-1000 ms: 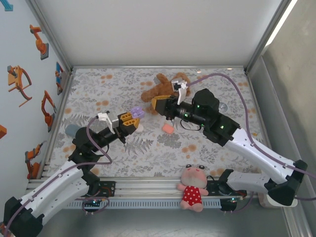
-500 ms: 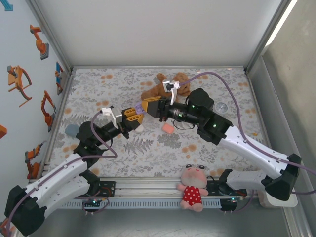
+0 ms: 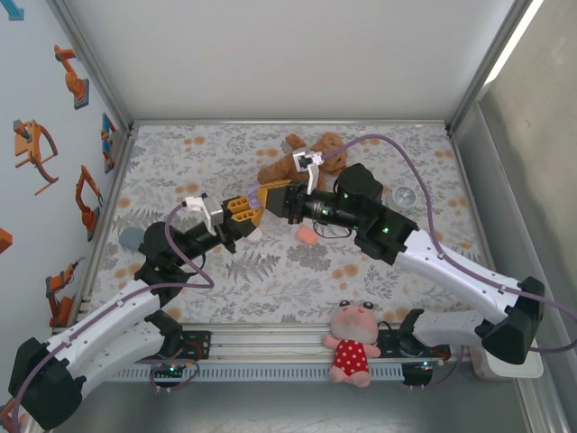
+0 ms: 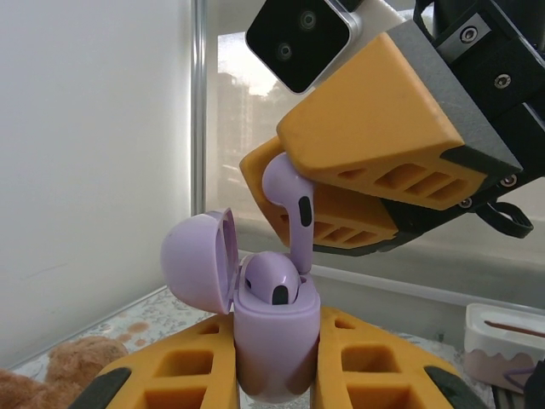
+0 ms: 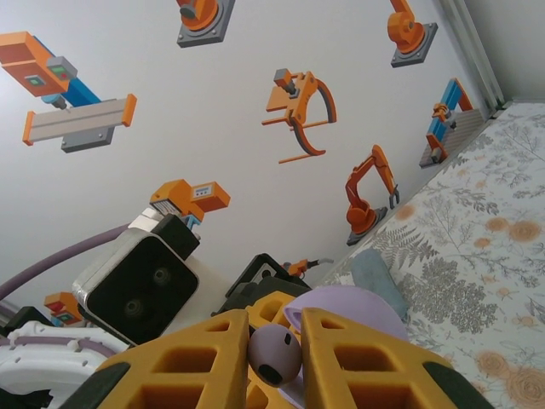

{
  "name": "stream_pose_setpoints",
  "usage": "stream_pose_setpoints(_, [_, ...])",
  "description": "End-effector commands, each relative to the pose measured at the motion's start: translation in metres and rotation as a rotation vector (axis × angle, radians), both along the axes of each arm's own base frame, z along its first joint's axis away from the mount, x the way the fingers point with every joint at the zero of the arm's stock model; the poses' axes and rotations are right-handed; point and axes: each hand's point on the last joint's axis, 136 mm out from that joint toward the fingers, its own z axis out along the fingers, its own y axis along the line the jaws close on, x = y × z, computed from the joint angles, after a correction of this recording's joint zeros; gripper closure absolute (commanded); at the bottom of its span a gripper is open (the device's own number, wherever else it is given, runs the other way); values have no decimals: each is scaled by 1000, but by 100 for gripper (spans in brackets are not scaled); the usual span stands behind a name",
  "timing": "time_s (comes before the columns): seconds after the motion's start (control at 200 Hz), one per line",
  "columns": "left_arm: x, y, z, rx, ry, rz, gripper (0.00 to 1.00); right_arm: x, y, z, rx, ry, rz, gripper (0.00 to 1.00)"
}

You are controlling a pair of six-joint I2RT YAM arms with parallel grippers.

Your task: Insert wireless bluetooth earbuds into charging case

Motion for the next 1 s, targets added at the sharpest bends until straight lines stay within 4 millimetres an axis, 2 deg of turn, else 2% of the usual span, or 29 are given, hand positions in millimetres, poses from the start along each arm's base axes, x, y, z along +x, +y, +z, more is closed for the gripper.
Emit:
stream_pose_setpoints(0.0, [-10, 4, 28, -56, -71, -20, 98, 1, 1, 1, 10, -6, -13, 79])
stream_pose_setpoints(0.29, [-11, 5, 28, -58, -73, -16, 98, 3, -1, -2, 4, -1, -29, 79])
stream_pose_setpoints(0.676, [-7, 4, 12, -52, 1, -21, 99, 5, -7, 23, 46, -55, -61, 78])
stream_pose_setpoints(0.997, [-6, 1, 11, -63, 17, -28, 99, 10, -2, 22, 53, -53, -64, 79])
